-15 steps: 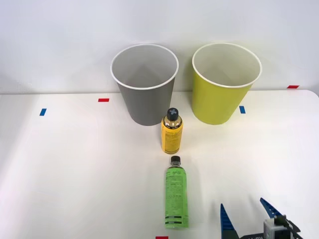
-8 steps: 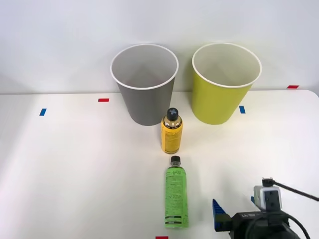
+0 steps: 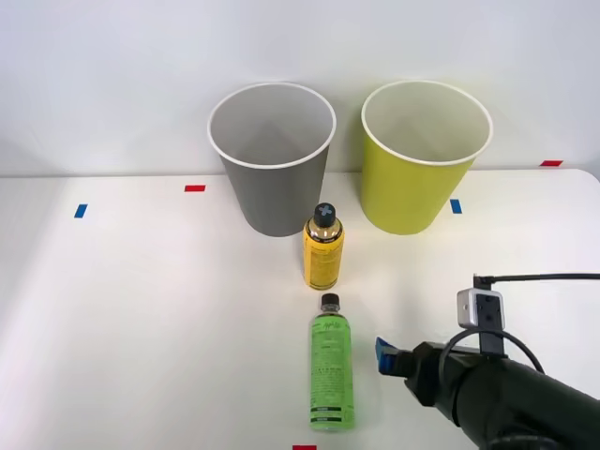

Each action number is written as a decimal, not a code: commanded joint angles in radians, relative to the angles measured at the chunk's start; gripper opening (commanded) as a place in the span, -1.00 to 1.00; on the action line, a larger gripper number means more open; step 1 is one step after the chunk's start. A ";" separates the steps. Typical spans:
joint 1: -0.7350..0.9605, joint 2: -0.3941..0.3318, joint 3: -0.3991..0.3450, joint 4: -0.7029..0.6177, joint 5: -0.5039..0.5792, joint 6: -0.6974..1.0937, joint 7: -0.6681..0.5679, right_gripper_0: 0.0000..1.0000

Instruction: Put cans in the gray bin, plastic bottles in the light green bin

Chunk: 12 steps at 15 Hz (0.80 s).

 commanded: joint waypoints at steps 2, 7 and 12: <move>-0.184 -0.083 0.033 0.000 -0.168 0.167 -0.186 1.00; -0.355 -0.109 0.040 0.110 -0.364 0.181 -0.305 1.00; -0.533 -0.145 0.117 0.231 -0.476 0.181 -0.155 1.00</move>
